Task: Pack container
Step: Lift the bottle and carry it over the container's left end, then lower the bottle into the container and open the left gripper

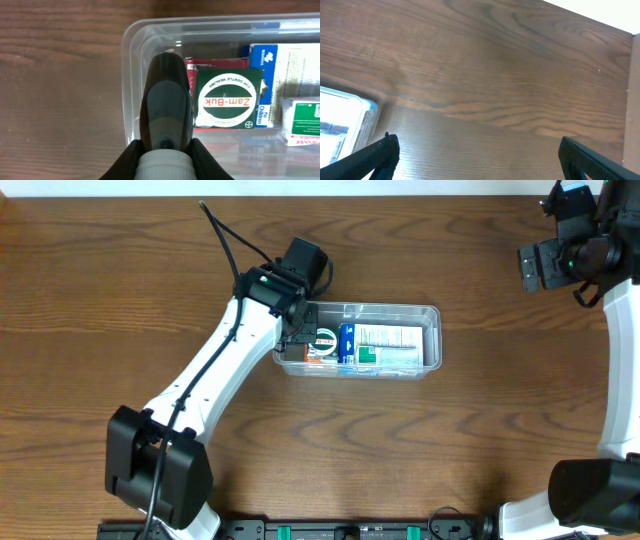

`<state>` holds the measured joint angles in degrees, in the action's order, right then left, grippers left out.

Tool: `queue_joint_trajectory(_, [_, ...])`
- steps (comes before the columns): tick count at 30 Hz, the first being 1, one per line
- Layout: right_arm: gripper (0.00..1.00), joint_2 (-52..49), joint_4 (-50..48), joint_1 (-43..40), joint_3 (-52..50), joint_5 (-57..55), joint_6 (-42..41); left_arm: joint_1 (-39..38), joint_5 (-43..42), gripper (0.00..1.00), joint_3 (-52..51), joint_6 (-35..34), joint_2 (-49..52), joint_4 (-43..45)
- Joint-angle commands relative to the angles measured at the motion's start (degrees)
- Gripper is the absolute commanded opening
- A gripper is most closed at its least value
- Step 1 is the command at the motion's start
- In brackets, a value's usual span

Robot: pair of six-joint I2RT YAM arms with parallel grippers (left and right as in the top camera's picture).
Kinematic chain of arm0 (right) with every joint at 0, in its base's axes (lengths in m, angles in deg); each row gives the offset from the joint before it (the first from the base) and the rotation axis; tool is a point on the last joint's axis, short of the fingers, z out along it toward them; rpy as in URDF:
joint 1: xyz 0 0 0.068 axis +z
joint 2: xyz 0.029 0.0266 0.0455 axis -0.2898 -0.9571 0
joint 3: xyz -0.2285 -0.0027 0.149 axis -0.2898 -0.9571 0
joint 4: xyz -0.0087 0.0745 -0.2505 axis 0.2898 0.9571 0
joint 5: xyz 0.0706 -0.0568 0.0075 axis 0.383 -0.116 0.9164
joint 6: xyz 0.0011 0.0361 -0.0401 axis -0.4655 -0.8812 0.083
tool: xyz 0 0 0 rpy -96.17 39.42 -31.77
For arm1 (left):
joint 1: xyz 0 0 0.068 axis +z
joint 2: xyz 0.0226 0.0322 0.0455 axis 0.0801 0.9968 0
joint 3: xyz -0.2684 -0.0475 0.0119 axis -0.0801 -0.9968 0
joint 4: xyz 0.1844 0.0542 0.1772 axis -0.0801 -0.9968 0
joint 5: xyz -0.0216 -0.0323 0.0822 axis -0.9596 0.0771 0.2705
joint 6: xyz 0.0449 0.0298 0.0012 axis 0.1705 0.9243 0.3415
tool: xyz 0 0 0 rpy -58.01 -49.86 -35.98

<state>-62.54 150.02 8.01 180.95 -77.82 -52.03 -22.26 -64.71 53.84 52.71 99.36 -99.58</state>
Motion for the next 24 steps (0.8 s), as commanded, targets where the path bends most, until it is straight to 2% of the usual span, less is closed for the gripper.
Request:
queue_joint_trajectory(1, [0.99,0.13,0.02,-0.2,-0.02,0.04,-0.5,0.04,1.14,0.24,1.01,-1.86,0.85,-0.33])
queue_joint_trajectory(24, [0.99,0.13,0.02,-0.2,-0.02,0.04,-0.5,-0.24,0.46,0.24,-2.08,-3.37,0.96,0.15])
